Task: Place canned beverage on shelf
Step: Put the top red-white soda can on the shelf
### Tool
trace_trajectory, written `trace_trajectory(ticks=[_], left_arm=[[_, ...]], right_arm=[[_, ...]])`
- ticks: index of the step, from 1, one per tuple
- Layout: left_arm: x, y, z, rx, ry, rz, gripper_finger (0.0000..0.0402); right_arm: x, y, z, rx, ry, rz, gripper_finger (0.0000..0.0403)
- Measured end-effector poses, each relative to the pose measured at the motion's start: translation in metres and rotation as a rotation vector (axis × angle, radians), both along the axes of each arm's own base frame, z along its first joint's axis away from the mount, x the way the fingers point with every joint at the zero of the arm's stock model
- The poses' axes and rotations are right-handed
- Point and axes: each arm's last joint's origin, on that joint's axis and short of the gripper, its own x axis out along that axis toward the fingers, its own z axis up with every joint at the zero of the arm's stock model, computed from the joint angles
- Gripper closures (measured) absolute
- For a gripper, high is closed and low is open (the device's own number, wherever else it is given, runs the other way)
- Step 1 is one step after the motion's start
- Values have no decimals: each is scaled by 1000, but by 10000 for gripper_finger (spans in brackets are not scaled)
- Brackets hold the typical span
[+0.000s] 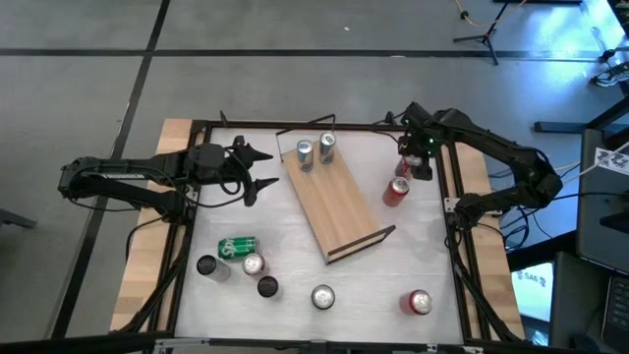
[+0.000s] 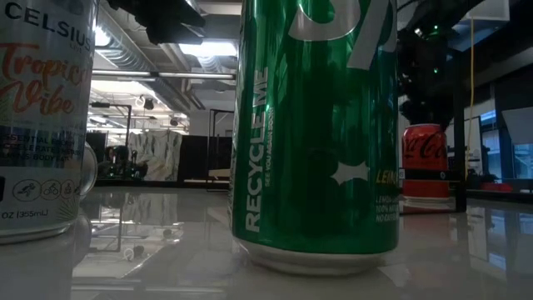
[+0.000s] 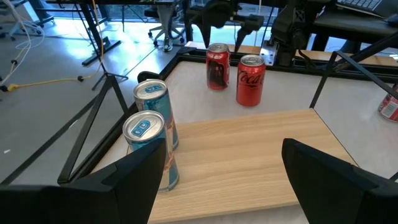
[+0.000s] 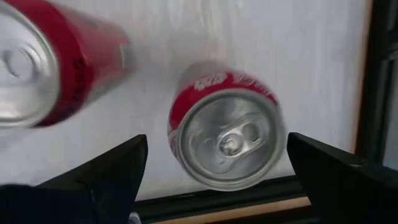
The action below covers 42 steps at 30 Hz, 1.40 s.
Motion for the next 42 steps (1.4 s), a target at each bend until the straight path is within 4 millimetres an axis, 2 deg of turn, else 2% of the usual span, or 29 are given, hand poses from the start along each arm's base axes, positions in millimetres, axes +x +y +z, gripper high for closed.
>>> trace_trajectory(ticks=[9, 34, 37, 42], left_arm=[[0, 0, 0, 1, 0, 3, 90], [0, 0, 0, -3, -1, 5, 90], [0, 0, 0, -3, -2, 6, 90], [0, 0, 0, -3, -2, 6, 90]], right_arm=[[0, -1, -21, -31, -13, -2, 24], [2, -3, -22, -50, -37, -3, 26], [2, -3, -22, -50, -36, -3, 43], [3, -3, -22, -50, -38, -3, 99]])
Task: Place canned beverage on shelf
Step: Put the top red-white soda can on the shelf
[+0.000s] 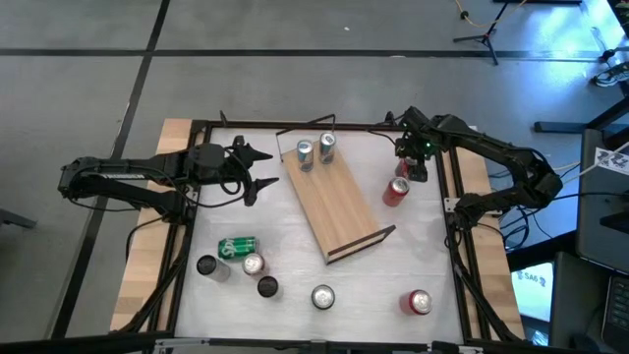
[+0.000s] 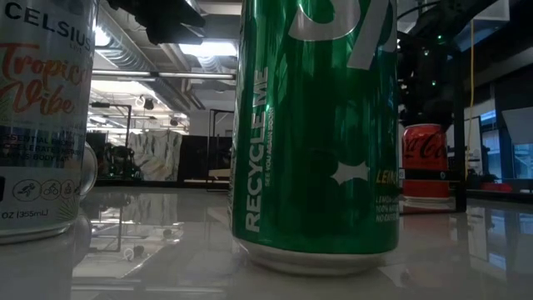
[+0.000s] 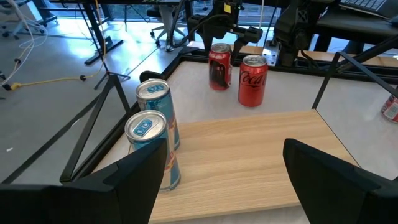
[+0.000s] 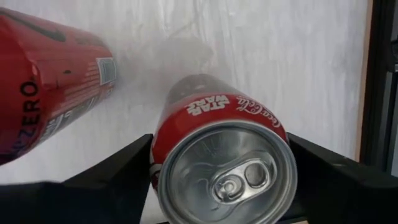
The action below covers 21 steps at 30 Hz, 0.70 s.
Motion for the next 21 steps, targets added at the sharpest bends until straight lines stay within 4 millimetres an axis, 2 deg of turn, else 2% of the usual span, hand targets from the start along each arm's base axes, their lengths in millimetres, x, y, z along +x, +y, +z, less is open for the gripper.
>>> trace_trajectory(ticks=[2, 13, 18, 21], left_arm=[[0, 0, 0, 0, 0, 0, 90], [0, 0, 0, 1, 0, 2, 90], [0, 0, 0, 2, 0, 5, 90], [0, 0, 0, 2, 0, 5, 90]], right_arm=[[0, 0, 0, -1, 0, 0, 113], [0, 0, 3, 6, 8, 0, 101], [2, -2, 23, -11, 4, -3, 112], [4, -4, 41, -27, -13, -8, 109]])
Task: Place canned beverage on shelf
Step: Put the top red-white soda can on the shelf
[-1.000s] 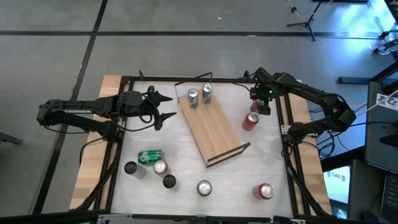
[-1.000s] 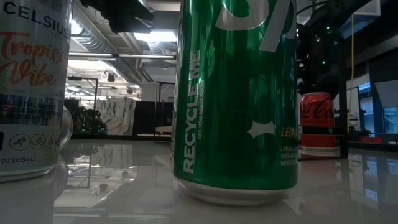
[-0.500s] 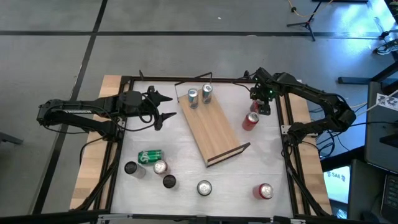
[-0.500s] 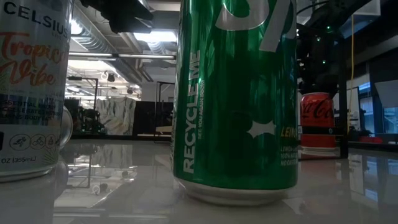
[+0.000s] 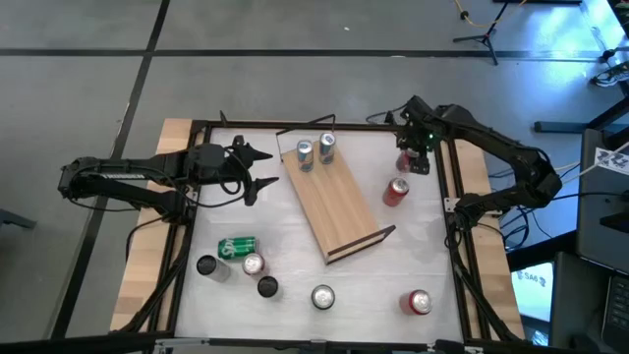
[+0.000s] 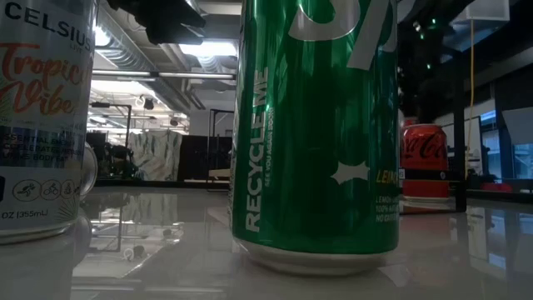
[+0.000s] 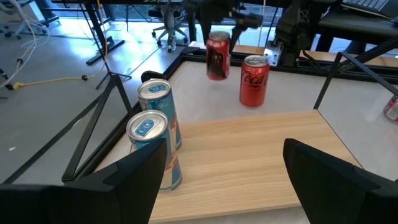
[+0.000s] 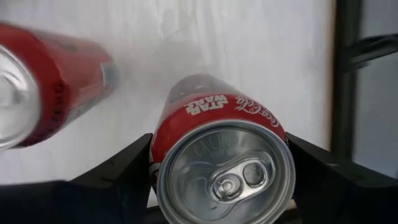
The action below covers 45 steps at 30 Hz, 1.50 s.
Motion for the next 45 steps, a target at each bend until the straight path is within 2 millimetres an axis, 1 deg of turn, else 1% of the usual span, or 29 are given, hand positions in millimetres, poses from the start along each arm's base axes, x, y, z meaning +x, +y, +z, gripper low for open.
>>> trace_trajectory(ticks=[6, 10, 14, 17, 20, 27, 31, 39, 45], left_arm=[[0, 0, 0, 0, 0, 0, 90], [0, 0, 0, 0, 0, 0, 90], [0, 0, 0, 0, 0, 0, 90], [0, 0, 0, 0, 0, 0, 90], [0, 0, 0, 0, 0, 0, 90], [0, 0, 0, 0, 0, 0, 90], [0, 0, 0, 0, 0, 0, 90], [0, 0, 0, 0, 0, 0, 90], [0, 0, 0, 0, 0, 0, 90]], right_arm=[[2, -1, 50, -46, -78, -53, 105], [6, 7, 85, -87, -136, -53, 107], [18, 27, 113, -124, -209, 40, 103], [30, 46, 124, -109, -275, 103, 103], [42, 67, 131, -39, -355, 154, 102], [62, 111, 131, 43, -388, 281, 101], [75, 131, 124, 86, -365, 326, 101], [109, 157, 98, 155, -259, 357, 101], [131, 167, 76, 197, -174, 305, 100]])
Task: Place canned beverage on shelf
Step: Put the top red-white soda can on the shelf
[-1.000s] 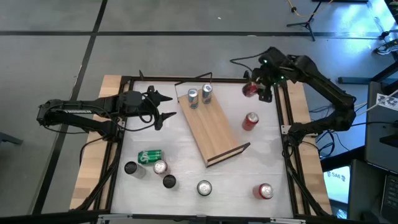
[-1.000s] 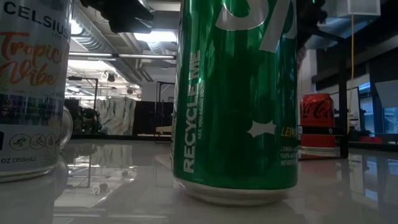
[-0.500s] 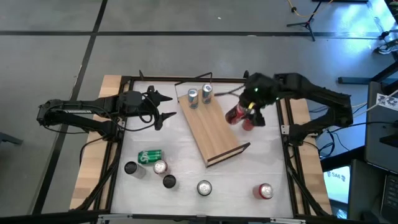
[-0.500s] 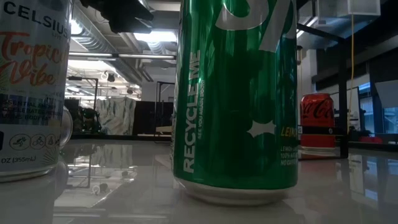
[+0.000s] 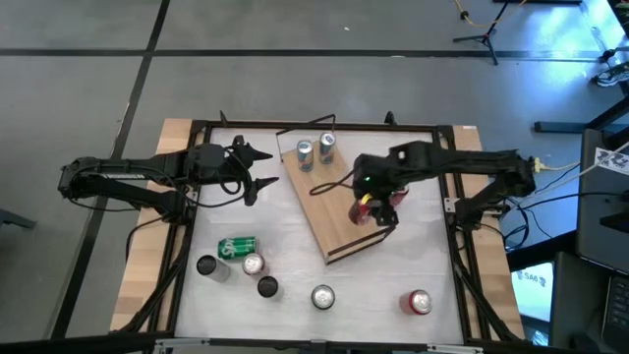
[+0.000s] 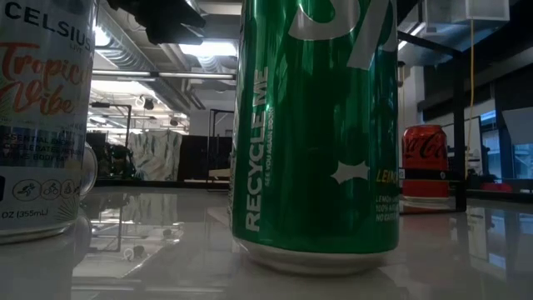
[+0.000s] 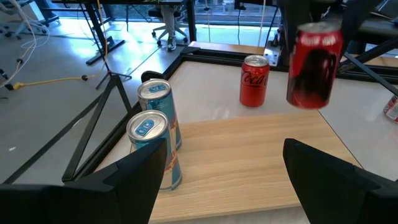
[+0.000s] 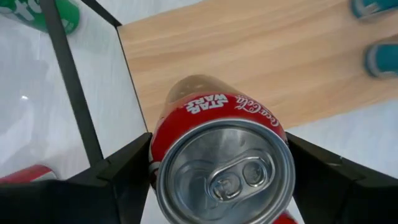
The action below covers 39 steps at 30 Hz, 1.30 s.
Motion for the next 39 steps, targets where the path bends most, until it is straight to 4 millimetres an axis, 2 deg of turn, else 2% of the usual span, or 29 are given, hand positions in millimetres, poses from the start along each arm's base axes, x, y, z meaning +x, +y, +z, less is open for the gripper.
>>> trace_trajectory(ticks=[6, 15, 27, 39], left_arm=[[0, 0, 0, 0, 0, 0, 90], [0, 0, 0, 0, 0, -1, 90], [0, 0, 0, 0, 0, 0, 90], [0, 0, 0, 0, 0, -1, 90]], right_arm=[[16, 12, -19, -5, 70, 5, 100], [25, 16, -33, -14, 65, -48, 100], [23, 16, -55, -8, 114, -80, 100], [20, 35, -59, -59, 123, -14, 100]])
